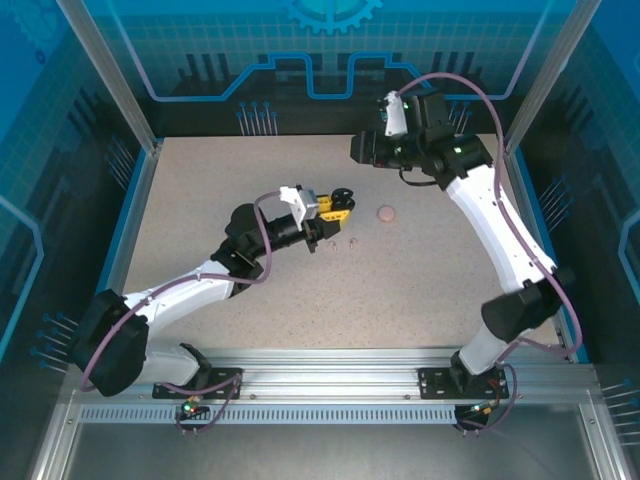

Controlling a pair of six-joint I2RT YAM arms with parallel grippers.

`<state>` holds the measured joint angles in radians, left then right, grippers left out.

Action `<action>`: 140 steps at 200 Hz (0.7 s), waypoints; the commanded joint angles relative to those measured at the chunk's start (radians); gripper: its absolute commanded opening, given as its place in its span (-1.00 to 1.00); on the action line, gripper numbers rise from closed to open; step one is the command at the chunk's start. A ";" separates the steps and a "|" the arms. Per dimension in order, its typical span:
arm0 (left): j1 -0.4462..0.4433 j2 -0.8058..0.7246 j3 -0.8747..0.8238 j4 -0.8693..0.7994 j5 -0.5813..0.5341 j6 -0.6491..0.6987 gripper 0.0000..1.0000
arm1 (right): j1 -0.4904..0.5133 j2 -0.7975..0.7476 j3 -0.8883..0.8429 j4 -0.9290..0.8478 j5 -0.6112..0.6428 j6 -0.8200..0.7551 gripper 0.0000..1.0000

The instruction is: Insert wireless bluetooth earbuds into charging case

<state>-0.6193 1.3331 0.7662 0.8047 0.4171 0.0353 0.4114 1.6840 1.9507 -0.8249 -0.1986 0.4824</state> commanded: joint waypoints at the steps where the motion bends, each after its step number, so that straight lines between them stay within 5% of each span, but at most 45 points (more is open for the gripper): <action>1: -0.014 0.011 -0.013 -0.003 0.024 0.030 -1.00 | -0.004 0.062 0.098 -0.142 -0.058 -0.055 -0.43; 66: -0.022 0.042 0.011 0.022 -0.010 0.039 -1.00 | 0.071 0.080 0.055 -0.186 -0.067 -0.093 -0.54; 140: -0.020 0.089 0.036 0.053 -0.087 0.055 -1.00 | 0.128 -0.147 -0.206 -0.139 -0.033 -0.070 -0.67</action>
<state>-0.6491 1.4097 0.7639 0.7895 0.3996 0.0620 0.5163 1.6516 1.8034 -0.9310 -0.2256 0.4065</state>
